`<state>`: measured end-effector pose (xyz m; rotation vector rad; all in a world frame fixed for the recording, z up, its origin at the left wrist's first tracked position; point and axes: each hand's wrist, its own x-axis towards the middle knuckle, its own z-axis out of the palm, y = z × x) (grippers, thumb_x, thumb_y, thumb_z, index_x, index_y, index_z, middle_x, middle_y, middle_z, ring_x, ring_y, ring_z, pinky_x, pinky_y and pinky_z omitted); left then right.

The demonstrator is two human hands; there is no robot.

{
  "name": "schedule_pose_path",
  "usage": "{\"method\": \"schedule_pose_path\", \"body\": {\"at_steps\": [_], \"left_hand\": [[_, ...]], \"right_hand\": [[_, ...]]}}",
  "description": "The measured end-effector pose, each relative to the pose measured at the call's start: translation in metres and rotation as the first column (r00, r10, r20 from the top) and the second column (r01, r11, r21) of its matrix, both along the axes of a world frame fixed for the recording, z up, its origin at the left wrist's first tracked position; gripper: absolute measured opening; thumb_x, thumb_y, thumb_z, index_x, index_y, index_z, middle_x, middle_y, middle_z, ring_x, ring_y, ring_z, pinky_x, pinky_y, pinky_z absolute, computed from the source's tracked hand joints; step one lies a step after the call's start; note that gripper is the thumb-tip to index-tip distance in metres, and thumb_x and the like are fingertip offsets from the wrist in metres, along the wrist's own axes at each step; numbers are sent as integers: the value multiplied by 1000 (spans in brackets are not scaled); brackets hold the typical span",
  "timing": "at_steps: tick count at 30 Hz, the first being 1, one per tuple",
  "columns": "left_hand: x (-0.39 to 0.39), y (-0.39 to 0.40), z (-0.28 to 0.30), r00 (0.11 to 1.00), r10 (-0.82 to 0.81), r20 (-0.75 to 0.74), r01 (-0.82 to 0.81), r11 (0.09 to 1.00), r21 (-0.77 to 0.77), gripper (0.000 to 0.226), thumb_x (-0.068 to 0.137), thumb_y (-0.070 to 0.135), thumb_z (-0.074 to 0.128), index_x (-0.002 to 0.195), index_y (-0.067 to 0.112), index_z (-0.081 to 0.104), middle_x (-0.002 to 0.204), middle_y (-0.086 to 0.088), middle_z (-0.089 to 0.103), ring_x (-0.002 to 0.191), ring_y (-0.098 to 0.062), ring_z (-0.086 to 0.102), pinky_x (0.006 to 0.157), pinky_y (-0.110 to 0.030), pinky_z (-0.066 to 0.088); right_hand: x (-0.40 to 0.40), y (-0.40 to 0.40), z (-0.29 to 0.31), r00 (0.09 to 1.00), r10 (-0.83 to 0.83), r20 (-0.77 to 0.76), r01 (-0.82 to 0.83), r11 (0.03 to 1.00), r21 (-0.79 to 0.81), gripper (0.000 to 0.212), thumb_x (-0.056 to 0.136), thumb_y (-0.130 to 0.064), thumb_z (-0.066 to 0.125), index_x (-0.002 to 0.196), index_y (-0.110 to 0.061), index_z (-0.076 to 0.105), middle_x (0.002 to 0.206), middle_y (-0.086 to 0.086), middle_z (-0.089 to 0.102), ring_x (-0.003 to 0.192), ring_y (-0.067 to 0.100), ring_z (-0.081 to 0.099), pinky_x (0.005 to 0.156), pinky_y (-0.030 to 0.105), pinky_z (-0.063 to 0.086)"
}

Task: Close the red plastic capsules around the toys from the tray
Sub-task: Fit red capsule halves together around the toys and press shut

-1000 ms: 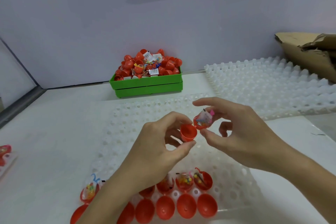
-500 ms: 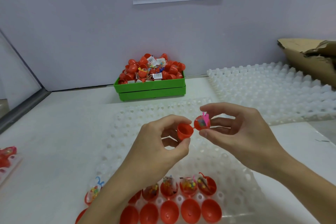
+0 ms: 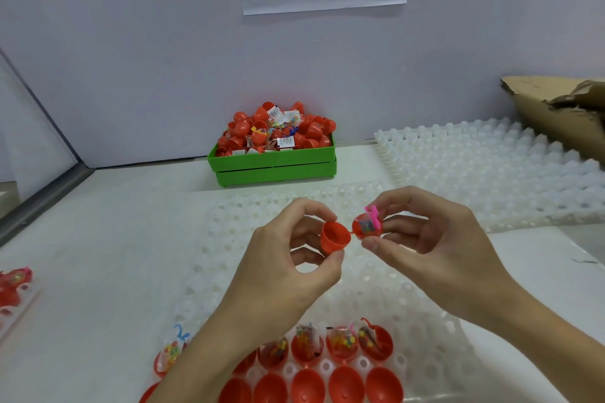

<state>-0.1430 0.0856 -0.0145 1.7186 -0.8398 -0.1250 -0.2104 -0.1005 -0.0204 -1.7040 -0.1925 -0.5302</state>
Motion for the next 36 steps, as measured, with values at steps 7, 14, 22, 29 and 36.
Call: {"method": "schedule_pose_path", "body": {"at_steps": [7, 14, 22, 29, 36], "left_hand": [[0, 1, 0, 999, -7, 33, 9, 999, -45, 28, 79, 12, 70, 102, 27, 64, 91, 6, 72, 87, -19, 69, 74, -18, 54], [0, 0, 0, 1000, -3, 25, 5, 996, -85, 30, 79, 10, 69, 105, 24, 68, 92, 4, 72, 91, -20, 69, 75, -19, 54], [0, -4, -3, 1000, 0, -31, -4, 993, -122, 31, 78, 13, 71, 107, 24, 70, 91, 4, 73, 87, -16, 69, 75, -22, 55], [-6, -7, -6, 967, 89, 237, -81, 996, -45, 36, 81, 14, 71, 116, 25, 69, 102, 16, 70, 96, -6, 67, 78, -14, 55], [-8, -11, -11, 955, 73, 288, -89, 995, 45, 36, 87, 15, 64, 123, 21, 68, 103, 16, 69, 99, -7, 65, 80, -14, 54]], "right_hand": [[1, 0, -2, 999, -19, 37, 22, 998, -59, 26, 75, -14, 78, 100, -18, 73, 92, 0, 76, 83, 19, 74, 74, 20, 56], [2, -3, -6, 997, -28, 76, 42, 979, -198, 29, 79, -8, 77, 106, -18, 77, 94, -3, 71, 87, 20, 72, 73, 23, 57], [1, -2, -6, 971, -60, 232, 161, 879, -449, 29, 84, -11, 70, 113, -17, 73, 96, -4, 65, 87, 13, 67, 71, 20, 56], [-4, -2, -8, 953, -64, 296, 264, 654, -709, 23, 94, -20, 61, 115, -19, 69, 100, -5, 52, 79, -1, 54, 72, 14, 49], [-4, -2, -9, 956, -94, 279, 267, 675, -687, 42, 82, -17, 75, 122, -23, 62, 100, -10, 60, 75, 1, 58, 70, 20, 52]]}}
